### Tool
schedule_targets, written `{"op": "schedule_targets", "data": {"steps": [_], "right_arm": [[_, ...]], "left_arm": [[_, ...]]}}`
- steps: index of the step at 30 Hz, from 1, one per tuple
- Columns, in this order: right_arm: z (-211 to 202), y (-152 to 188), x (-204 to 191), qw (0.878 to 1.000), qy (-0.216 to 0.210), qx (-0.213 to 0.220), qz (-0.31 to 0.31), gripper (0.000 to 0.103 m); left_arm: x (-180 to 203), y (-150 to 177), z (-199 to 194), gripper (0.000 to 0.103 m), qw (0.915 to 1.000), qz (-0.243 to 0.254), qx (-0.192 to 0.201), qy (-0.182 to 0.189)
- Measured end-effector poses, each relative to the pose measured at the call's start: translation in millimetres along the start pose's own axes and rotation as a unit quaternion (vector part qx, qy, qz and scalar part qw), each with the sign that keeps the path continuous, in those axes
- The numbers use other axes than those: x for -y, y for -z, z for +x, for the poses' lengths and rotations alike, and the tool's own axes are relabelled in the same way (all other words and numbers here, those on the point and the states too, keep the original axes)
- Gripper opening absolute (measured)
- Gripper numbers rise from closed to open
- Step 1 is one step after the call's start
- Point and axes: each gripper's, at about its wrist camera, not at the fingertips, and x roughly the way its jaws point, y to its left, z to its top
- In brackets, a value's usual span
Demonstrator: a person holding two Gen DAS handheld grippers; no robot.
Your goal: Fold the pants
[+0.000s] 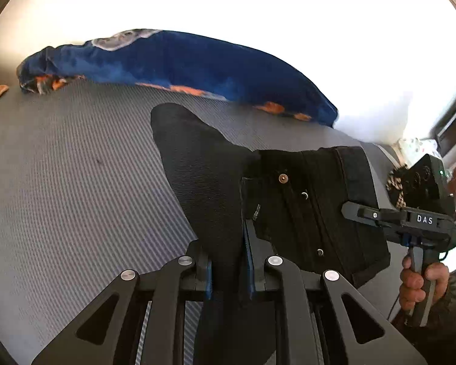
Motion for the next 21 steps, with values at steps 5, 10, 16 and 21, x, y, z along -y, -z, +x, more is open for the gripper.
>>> {"op": "schedule_targets", "data": {"steps": [5,10,16,21], "right_arm": [[24,-25,-7,1.000,0.007,-0.001,-0.003,0.020],[42,-36,-2,0.999,0.048,-0.005,-0.018,0.022],[58,-24,3,0.980,0.179,-0.010,-0.082,0.049],[50,-8,12,0.979,0.188,-0.011,-0.083,0.052]], "left_arm": [[-21,-20,14,0.017,0.9999,-0.001,0.001,-0.013],[-40,-18,37,0.018,0.9991,-0.006,-0.024,-0.035],[-63,7,52,0.044,0.9974,-0.025,-0.032,-0.060],[-62,30,43,0.054,0.9973,-0.024,-0.023,-0.066]]}}
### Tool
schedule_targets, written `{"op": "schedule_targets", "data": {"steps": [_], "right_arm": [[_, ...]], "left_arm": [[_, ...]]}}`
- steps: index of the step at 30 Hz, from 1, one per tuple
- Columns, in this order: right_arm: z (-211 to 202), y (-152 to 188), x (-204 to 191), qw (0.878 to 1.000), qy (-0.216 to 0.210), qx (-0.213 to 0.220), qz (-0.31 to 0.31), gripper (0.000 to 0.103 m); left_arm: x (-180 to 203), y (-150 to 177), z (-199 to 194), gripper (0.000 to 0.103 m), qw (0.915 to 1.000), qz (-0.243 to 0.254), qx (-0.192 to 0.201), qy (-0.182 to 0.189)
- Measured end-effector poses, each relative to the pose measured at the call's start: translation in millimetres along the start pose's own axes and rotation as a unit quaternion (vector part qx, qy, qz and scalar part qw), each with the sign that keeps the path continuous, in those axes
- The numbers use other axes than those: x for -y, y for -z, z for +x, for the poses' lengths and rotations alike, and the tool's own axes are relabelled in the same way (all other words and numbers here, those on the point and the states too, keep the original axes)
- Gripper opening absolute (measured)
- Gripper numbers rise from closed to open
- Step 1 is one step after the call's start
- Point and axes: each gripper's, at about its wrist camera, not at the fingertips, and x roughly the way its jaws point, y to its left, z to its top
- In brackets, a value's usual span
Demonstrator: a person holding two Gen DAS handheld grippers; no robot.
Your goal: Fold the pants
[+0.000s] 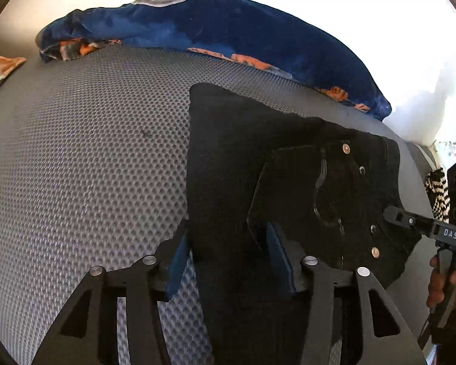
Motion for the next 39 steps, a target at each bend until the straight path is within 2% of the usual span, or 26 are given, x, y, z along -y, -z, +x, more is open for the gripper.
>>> {"op": "schedule_targets", "data": {"steps": [3,9,11,13,14,20,21,24,28,32,35,39], "right_arm": [[-9,15,3,1.000,0.008,0.003,-0.002,0.055],[-34,32,-11,0.999,0.041,0.030,-0.012,0.055],[-46,38,-23,0.997,0.062,0.048,-0.025,0.057],[-58,47,-38,0.994,0.075,0.063,-0.043,0.069],[-65,53,-47,0.992,0.085,0.074,-0.049,0.071],[-93,84,-85,0.985,0.108,0.118,-0.070,0.089],[-97,89,-90,0.983,0.114,0.123,-0.072,0.095],[-103,105,-105,0.978,0.134,0.140,-0.081,0.098],[-104,122,-117,0.974,0.153,0.137,-0.093,0.099],[-105,135,-124,0.974,0.157,0.133,-0.100,0.099],[-107,142,-131,0.968,0.171,0.141,-0.114,0.099],[-110,148,-135,0.970,0.162,0.144,-0.115,0.099]], "left_arm": [[4,13,-13,0.056,0.9997,0.005,0.000,-0.022],[24,38,-58,0.057,0.9951,0.019,0.027,-0.093],[30,45,-74,0.062,0.9927,0.022,0.039,-0.112],[37,52,-89,0.066,0.9904,0.024,0.050,-0.127],[40,58,-97,0.068,0.9893,0.023,0.056,-0.133],[61,85,-131,0.072,0.9844,0.032,0.083,-0.152],[63,90,-136,0.073,0.9831,0.033,0.089,-0.157],[69,103,-149,0.075,0.9801,0.035,0.102,-0.167],[72,119,-160,0.076,0.9784,0.029,0.109,-0.173],[74,130,-165,0.076,0.9765,0.024,0.110,-0.183],[77,135,-167,0.076,0.9768,0.024,0.108,-0.183],[79,141,-169,0.076,0.9763,0.022,0.109,-0.185]]}}
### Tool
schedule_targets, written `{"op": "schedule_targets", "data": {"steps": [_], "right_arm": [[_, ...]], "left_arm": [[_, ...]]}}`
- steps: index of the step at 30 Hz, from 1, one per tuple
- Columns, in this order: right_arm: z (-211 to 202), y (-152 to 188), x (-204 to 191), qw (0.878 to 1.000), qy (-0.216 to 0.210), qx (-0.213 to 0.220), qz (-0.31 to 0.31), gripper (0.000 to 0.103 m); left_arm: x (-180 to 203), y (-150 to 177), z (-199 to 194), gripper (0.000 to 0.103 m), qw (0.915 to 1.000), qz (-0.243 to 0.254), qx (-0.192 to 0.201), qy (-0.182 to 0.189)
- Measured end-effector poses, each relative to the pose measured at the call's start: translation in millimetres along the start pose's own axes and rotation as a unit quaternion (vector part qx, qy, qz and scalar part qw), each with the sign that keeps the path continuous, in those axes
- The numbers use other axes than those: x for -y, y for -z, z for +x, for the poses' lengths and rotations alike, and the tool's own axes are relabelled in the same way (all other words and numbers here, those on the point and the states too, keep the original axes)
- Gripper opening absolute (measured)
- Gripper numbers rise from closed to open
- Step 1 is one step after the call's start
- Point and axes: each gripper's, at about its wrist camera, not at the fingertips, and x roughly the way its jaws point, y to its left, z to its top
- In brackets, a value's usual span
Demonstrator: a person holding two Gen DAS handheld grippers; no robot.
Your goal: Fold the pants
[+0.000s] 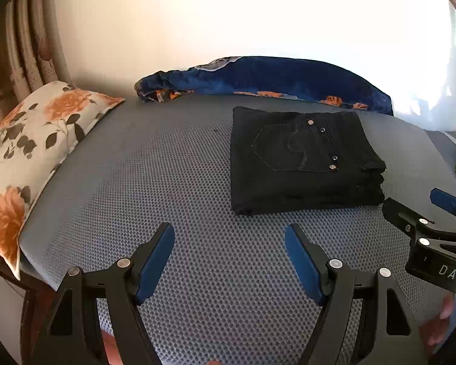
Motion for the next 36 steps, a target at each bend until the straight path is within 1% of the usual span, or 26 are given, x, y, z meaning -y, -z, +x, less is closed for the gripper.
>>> {"op": "schedule_targets", "data": {"steps": [3,7,9,24,36], "right_arm": [[1,4,-3,1.000,-0.002,-0.002,-0.005,0.099],[4,9,-3,1.000,-0.008,-0.008,-0.002,0.099],[4,11,-4,1.000,-0.010,-0.010,-0.004,0.099],[-2,15,-7,1.000,-0.002,-0.004,-0.025,0.099],[8,21,-8,0.999,-0.007,-0.026,-0.024,0.099]], "left_arm": [[1,3,1,0.076,1.0000,-0.004,-0.003,0.001],[2,6,2,0.076,0.9999,0.002,-0.006,-0.009],[2,8,2,0.076,0.9999,-0.002,-0.007,-0.007],[4,17,1,0.076,0.9999,0.005,-0.008,-0.014],[3,20,7,0.076,0.9997,0.003,-0.019,-0.014]]}}
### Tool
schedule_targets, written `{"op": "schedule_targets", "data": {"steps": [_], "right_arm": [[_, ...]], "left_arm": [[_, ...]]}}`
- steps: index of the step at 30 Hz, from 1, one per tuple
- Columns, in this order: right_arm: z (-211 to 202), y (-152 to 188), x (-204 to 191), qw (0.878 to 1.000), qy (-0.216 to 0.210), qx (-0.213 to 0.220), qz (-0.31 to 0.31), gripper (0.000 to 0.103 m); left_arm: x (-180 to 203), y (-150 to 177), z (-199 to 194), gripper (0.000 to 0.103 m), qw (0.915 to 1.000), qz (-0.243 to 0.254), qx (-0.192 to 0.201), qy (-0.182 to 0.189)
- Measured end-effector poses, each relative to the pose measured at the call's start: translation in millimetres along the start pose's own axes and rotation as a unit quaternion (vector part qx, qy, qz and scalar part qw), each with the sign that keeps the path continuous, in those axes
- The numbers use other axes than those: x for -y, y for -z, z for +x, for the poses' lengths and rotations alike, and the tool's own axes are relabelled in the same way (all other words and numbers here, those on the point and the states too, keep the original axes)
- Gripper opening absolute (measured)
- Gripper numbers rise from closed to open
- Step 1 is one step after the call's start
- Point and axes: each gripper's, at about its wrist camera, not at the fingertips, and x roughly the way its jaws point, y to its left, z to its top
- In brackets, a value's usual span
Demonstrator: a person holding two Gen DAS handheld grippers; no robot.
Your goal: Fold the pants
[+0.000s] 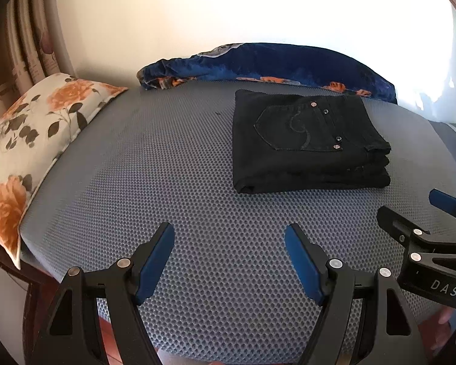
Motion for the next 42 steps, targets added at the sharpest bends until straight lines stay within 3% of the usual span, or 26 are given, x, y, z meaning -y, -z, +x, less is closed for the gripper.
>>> {"op": "schedule_targets", "data": {"steps": [42], "right_arm": [[20,10,5,0.999,-0.012,-0.033,0.014,0.099]], "left_arm": [[4,5,12,0.076,0.9998,0.008,-0.016,-0.011]]}}
